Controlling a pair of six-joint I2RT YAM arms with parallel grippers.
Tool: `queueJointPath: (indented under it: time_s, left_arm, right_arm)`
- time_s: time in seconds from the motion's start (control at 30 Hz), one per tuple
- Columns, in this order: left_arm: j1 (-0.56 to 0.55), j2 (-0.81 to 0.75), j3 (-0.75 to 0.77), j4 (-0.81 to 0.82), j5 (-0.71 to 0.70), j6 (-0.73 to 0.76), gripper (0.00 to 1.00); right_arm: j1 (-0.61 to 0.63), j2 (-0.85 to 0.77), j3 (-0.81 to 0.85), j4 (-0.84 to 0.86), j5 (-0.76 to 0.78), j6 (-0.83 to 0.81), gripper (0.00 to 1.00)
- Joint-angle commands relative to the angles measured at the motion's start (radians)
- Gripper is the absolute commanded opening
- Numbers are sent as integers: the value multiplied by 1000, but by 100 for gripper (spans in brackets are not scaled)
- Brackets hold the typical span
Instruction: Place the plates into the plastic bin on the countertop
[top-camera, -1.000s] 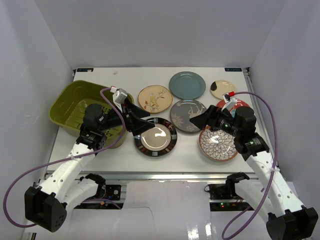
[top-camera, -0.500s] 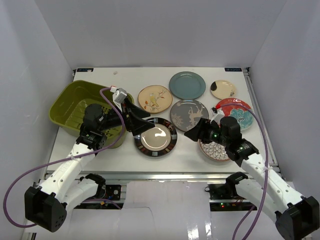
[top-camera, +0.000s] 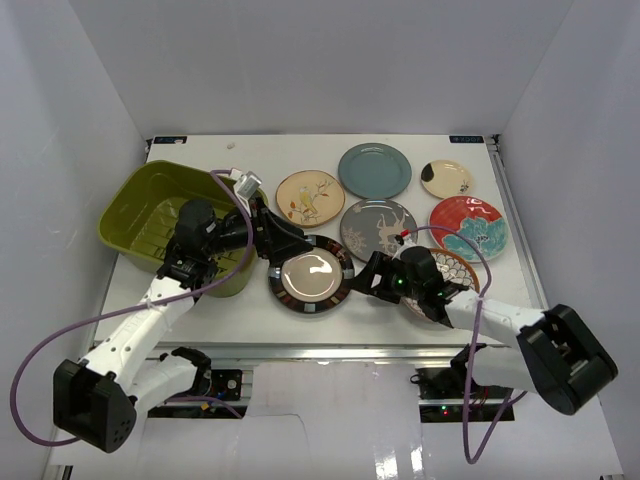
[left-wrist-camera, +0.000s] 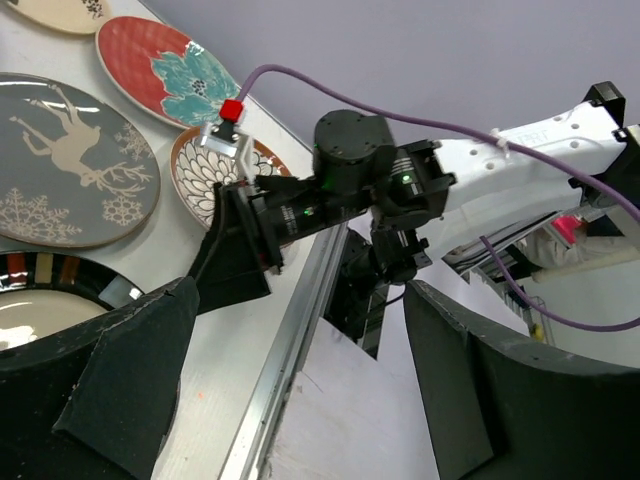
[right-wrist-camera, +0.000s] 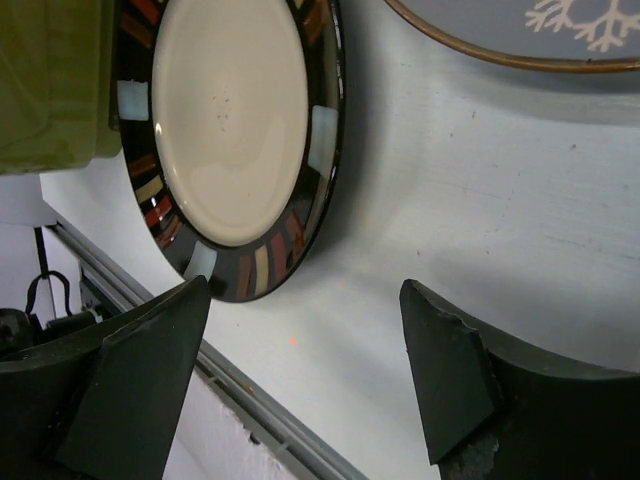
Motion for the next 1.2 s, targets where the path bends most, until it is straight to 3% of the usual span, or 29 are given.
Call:
queueJointPath:
  time_s: [0.0,0.07,0.17,0.3,0.4,0.47,0.6,0.67,0.93,1.03,1.17]
  left_arm:
    - [-7,-7,68,-101,-18,6,94]
    - [-7,-12,97,-144,-50,23,94]
    - [-7,-13,137,-255,-103,67,94]
    - [-9,-10,197,-451,-200,129,89]
    - [-9,-15,255,-582,-274,159,88]
    - [-7,-22,300,-673,-307,191,87]
    - [-9,-27,363,-809,-392,228,87]
    - [-9,-9,386,-882,-424,233,86]
    - [-7,48,461,-1008,-475,204,82]
    - [-6,71,464,-1010,-469,205,82]
    - [-4,93,449,-966,-447,215,82]
  right_arm:
    - [5,107,-9,245,-32,78,83]
    - [7,179,-9,320,-15,99,81]
    - [7,251,-9,398,3,126,69]
    - [7,378,7,520,-25,167,62]
    - [7,490,10,656,-67,228,51]
    - [7,547,-1,765,-81,253,38]
    - [7,554,-1,811,-79,275,19]
    - [11,496,8,779,-79,250,8]
    - [23,100,79,376,-41,103,8]
    - [-15,-78,79,333,-99,109,8]
    - [-116,-201,90,301,-206,149,8]
